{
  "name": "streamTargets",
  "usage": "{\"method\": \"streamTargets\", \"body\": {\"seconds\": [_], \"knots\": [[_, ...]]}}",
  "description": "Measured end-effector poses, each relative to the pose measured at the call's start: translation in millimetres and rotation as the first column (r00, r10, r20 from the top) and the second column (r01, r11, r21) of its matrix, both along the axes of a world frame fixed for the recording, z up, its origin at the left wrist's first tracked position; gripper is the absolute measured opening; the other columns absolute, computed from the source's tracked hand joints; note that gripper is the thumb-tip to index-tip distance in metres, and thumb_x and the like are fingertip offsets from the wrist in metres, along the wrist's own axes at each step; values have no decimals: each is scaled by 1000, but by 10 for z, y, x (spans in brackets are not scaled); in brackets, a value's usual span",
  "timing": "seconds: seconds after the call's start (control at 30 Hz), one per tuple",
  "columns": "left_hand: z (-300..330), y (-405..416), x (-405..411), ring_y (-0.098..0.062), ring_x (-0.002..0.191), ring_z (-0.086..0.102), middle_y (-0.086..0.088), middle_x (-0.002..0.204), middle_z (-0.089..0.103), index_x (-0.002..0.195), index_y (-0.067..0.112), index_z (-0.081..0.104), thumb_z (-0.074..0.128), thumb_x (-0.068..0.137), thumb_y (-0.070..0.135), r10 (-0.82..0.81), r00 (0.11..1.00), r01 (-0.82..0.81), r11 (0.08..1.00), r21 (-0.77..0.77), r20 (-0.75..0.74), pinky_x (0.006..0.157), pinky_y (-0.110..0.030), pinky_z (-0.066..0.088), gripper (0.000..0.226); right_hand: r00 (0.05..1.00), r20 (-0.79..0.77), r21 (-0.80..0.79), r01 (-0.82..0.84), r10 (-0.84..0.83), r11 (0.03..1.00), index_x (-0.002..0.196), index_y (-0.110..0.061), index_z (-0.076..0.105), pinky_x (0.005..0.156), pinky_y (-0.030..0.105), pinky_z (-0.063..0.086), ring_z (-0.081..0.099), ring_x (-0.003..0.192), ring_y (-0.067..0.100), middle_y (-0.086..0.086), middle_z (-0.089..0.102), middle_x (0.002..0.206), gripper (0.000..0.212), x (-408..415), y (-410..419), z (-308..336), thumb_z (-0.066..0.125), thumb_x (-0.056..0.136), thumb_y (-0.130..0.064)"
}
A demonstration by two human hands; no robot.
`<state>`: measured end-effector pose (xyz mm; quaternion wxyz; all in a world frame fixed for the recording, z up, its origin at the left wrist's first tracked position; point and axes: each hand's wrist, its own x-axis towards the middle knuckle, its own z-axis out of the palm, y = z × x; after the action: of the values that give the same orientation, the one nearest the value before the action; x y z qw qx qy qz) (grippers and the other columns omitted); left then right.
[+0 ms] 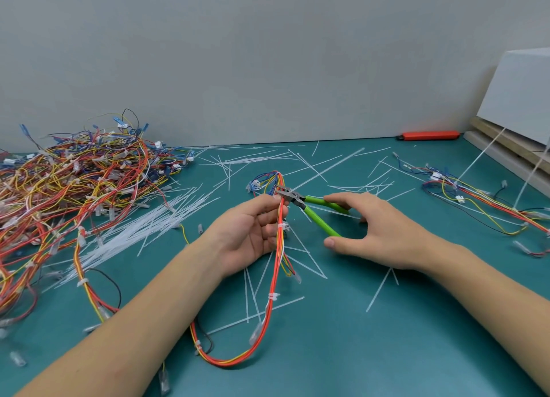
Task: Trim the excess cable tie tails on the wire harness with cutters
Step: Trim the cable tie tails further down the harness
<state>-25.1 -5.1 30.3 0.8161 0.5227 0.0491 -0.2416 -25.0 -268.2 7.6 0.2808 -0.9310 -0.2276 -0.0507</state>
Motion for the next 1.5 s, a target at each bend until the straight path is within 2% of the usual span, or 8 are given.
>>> {"method": "streamTargets", "body": {"seconds": [0.3,0.5,0.6,0.73,0.97,1.2,1.37,1.5], "knots": [[11,3,-7,-11,43,49,0,73,67,87,10,72,63,93,19,7,1000,-7,1000,16,-9,44,-22,43,13,1000,5,5,-26,26,1000,147,-44,47,92,-5,26,37,122,-22,-39,47,128,72,-7,-29,7,75,83,-62],[23,16,-12,-9,43,44,1,72,64,81,11,77,66,87,19,-21,1000,21,1000,12,-19,43,-21,41,15,999,50,94,11,-16,996,133,-39,62,91,25,46,54,114,0,-20,63,116,49,64,-60,15,81,88,-39],[16,12,-4,-9,44,42,2,72,64,83,11,76,69,80,21,-34,999,35,999,16,-10,44,-21,41,12,999,42,106,14,-19,994,134,-40,60,93,26,46,51,119,-2,-22,60,120,54,80,-82,-6,82,86,-40],[-5,6,-1,-9,45,43,1,71,65,88,10,74,71,76,22,-48,999,48,998,40,5,45,-22,42,18,1000,7,53,-23,23,998,150,-39,46,107,23,38,39,135,-6,-23,49,144,71,65,-57,-62,79,88,-45],[2,-8,0,-10,43,47,1,70,66,86,11,76,71,74,22,-47,999,47,998,43,8,45,-22,43,17,1000,-6,55,-29,30,998,150,-41,45,108,22,35,38,135,-8,-28,46,142,71,68,-58,-54,78,88,-44],[12,13,-4,-9,43,46,1,71,65,83,12,77,69,81,21,-48,999,48,999,13,-2,44,-22,42,12,1000,6,67,4,-4,998,126,-51,54,89,13,38,50,113,-11,-18,60,120,46,99,-71,-49,79,90,-38],[4,-1,-10,-10,42,48,1,70,66,91,10,72,68,79,20,-45,999,45,999,29,2,44,-22,43,17,1000,-3,38,-16,16,999,148,-43,46,101,15,32,39,130,-9,-26,48,141,65,72,-43,-54,77,91,-42],[-12,9,-1,-10,43,48,0,71,67,93,10,72,71,75,21,-47,999,46,998,36,7,45,-23,44,22,1000,0,30,-8,8,1000,151,-42,43,106,18,32,35,135,-8,-29,44,144,70,69,-36,-36,76,90,-44]]}}
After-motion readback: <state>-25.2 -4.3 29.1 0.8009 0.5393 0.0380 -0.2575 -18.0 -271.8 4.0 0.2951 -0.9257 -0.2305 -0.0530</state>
